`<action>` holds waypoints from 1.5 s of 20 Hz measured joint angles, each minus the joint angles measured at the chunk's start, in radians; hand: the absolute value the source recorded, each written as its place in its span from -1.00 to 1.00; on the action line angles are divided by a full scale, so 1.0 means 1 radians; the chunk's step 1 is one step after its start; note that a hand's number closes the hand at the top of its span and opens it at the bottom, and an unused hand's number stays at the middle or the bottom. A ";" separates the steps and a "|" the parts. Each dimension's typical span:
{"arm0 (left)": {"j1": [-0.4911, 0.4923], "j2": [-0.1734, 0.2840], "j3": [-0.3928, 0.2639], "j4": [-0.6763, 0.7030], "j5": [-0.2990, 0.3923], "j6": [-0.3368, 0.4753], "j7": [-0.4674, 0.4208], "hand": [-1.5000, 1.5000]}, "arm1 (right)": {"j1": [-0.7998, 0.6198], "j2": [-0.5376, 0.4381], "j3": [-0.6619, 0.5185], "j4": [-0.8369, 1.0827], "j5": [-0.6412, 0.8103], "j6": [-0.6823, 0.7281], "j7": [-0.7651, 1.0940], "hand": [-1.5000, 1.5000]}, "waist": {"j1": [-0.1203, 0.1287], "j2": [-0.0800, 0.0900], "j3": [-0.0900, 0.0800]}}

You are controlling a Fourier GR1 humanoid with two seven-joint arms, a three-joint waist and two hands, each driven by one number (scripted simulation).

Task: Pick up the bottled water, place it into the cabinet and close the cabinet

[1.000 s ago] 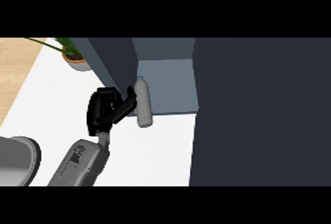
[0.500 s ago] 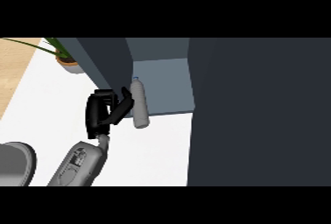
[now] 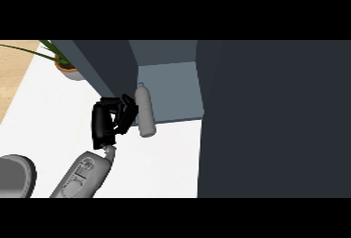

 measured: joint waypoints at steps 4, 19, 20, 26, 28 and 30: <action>-0.020 0.013 -0.033 0.029 -0.054 0.044 0.018 -1.00 | -0.006 0.002 -0.001 0.009 0.000 -0.001 -0.001 -1.00 | -0.001 0.000 0.001; -0.034 0.031 -0.113 0.053 -0.115 0.108 0.042 -1.00 | -0.007 0.005 0.004 0.013 0.003 0.001 -0.011 -1.00 | -0.004 0.000 0.004; -0.037 0.033 -0.118 0.054 -0.113 0.103 0.046 -1.00 | -0.008 0.004 0.002 0.012 0.000 0.001 -0.008 -1.00 | -0.003 0.001 0.003; -0.043 0.027 -0.113 0.050 -0.041 0.038 0.009 -1.00 | 0.001 -0.005 -0.006 0.004 -0.002 0.005 -0.014 -1.00 | 0.009 0.005 -0.001; -0.039 0.017 -0.103 0.043 -0.006 0.013 -0.014 -1.00 | -0.001 -0.008 -0.010 0.003 -0.002 0.007 -0.017 -1.00 | 0.013 0.008 -0.003; -0.035 0.011 -0.091 0.036 0.040 -0.030 -0.039 -1.00 | 0.002 -0.006 -0.013 0.001 0.002 0.002 -0.022 -1.00 | 0.018 0.009 -0.005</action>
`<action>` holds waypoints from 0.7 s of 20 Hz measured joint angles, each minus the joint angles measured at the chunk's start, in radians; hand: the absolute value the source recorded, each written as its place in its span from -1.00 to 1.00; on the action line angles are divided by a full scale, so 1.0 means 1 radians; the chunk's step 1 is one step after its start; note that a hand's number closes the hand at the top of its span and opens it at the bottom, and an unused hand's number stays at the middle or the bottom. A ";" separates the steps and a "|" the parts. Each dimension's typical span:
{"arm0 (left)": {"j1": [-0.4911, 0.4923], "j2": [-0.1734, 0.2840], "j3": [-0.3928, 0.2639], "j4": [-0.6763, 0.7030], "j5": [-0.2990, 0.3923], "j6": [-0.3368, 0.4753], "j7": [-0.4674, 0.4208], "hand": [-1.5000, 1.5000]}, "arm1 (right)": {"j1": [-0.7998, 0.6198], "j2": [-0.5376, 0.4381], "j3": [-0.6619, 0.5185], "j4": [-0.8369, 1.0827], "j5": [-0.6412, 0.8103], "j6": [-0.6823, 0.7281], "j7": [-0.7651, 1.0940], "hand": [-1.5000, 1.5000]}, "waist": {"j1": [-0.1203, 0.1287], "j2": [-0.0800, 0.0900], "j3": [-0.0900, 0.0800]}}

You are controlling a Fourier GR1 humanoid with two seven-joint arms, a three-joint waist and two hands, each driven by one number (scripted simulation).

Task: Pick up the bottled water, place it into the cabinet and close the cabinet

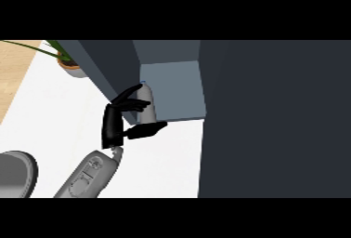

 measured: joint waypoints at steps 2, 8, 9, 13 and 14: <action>0.005 -0.005 0.013 -0.006 0.040 -0.036 -0.027 -1.00 | 0.006 -0.002 -0.001 -0.001 0.001 0.001 -0.005 -1.00 | 0.004 0.001 -0.002; 0.012 -0.034 0.052 0.008 0.160 -0.181 -0.147 -1.00 | 0.024 -0.001 -0.007 -0.018 0.003 -0.011 -0.009 -1.00 | 0.029 0.002 -0.005; 0.011 -0.036 0.058 0.013 0.178 -0.208 -0.161 -1.00 | 0.027 -0.001 -0.007 -0.022 0.005 -0.015 -0.006 -1.00 | 0.034 0.001 -0.005; 0.004 -0.060 0.076 0.041 0.234 -0.296 -0.225 -1.00 | 0.035 0.002 -0.005 -0.033 0.017 -0.031 0.002 -1.00 | 0.049 0.000 -0.006; 0.005 -0.069 0.079 0.046 0.245 -0.317 -0.245 -1.00 | 0.039 0.000 -0.001 -0.036 0.020 -0.033 0.003 -1.00 | 0.052 0.000 -0.006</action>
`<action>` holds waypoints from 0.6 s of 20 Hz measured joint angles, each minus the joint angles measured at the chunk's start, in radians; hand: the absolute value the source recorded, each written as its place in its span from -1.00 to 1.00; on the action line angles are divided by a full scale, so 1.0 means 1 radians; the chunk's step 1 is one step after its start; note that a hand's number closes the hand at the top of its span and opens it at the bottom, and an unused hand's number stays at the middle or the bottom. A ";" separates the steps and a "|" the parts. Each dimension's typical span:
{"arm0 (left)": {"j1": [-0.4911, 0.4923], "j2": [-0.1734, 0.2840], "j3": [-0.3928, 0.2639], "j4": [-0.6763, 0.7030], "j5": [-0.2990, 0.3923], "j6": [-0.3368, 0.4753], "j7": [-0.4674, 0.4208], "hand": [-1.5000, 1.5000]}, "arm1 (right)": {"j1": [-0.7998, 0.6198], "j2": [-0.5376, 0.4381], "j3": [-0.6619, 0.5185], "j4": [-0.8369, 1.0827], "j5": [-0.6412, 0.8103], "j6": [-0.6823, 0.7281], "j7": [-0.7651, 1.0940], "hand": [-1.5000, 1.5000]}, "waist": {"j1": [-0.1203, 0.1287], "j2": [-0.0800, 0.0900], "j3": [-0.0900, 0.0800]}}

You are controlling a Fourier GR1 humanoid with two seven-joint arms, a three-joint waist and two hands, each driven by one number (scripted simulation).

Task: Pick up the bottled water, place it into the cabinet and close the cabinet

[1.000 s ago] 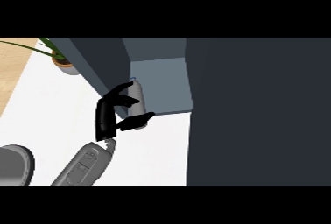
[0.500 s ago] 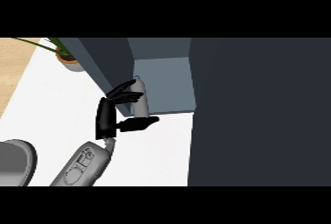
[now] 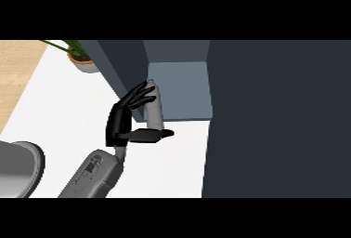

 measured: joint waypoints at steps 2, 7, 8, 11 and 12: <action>-0.001 -0.006 0.007 0.004 0.023 -0.038 -0.010 -1.00 | 0.009 0.000 0.002 -0.009 0.002 -0.003 -0.003 -1.00 | 0.006 0.000 -0.001; -0.006 -0.017 0.011 -0.037 0.062 -0.095 0.008 -1.00 | 0.025 0.010 0.022 -0.011 0.021 -0.023 -0.004 -1.00 | 0.018 0.001 -0.002; -0.002 -0.017 0.014 -0.058 0.067 -0.104 0.003 -1.00 | 0.026 0.011 0.025 -0.023 0.019 -0.029 0.007 -1.00 | 0.020 0.000 -0.002; 0.011 -0.010 0.021 -0.156 0.082 -0.117 0.029 -1.00 | 0.025 0.010 0.019 -0.018 0.015 -0.032 0.007 -1.00 | 0.026 -0.004 0.000; 0.020 -0.009 0.024 -0.185 0.086 -0.120 0.036 -1.00 | 0.040 0.006 0.025 -0.030 0.012 -0.031 0.005 -1.00 | 0.026 -0.004 0.001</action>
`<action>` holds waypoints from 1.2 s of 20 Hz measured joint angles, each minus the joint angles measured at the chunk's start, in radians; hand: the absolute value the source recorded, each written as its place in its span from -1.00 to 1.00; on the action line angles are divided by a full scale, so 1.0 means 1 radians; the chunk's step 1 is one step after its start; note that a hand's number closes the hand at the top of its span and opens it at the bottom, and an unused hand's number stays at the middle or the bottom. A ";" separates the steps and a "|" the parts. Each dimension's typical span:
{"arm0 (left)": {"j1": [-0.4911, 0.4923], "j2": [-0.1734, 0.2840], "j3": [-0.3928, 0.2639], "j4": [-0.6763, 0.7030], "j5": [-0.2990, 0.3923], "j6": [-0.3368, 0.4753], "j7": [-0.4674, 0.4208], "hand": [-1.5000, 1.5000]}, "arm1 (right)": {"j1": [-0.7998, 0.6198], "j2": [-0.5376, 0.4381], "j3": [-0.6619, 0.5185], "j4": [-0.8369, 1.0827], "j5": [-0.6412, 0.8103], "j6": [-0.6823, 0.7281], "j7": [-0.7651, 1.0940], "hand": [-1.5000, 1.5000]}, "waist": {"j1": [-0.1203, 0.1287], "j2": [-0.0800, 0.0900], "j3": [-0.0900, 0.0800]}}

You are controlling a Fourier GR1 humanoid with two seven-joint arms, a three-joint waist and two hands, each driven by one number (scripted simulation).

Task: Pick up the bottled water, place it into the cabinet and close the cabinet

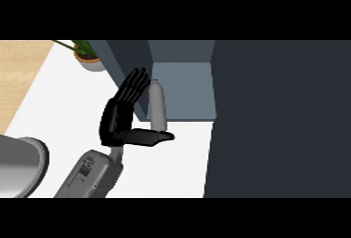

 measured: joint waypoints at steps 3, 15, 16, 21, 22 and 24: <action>0.051 0.004 -0.010 -0.131 -0.001 0.011 0.037 -1.00 | 0.019 -0.003 0.019 -0.014 0.012 -0.009 -0.005 -1.00 | 0.002 -0.003 0.001; 0.365 0.041 -0.134 -0.559 -0.026 -0.009 0.124 -1.00 | 0.017 -0.053 0.065 -0.040 0.077 -0.017 0.007 1.00 | 0.007 -0.005 0.002; 0.389 0.052 -0.135 -0.587 -0.018 -0.021 0.124 -1.00 | 0.026 -0.069 0.076 -0.044 0.093 -0.009 0.005 1.00 | 0.007 -0.005 0.002; 0.508 0.087 -0.142 -0.697 -0.006 -0.042 0.100 -1.00 | 0.027 -0.150 0.116 -0.076 0.134 0.045 0.047 1.00 | 0.010 -0.005 0.002; 0.539 0.097 -0.135 -0.709 -0.002 -0.052 0.080 -1.00 | 0.014 -0.157 0.122 -0.072 0.147 0.053 0.044 1.00 | 0.013 -0.005 0.001; 0.598 0.129 -0.105 -0.749 0.023 -0.078 0.058 -1.00 | 0.006 -0.179 0.138 -0.089 0.168 0.062 0.068 1.00 | 0.016 -0.001 0.002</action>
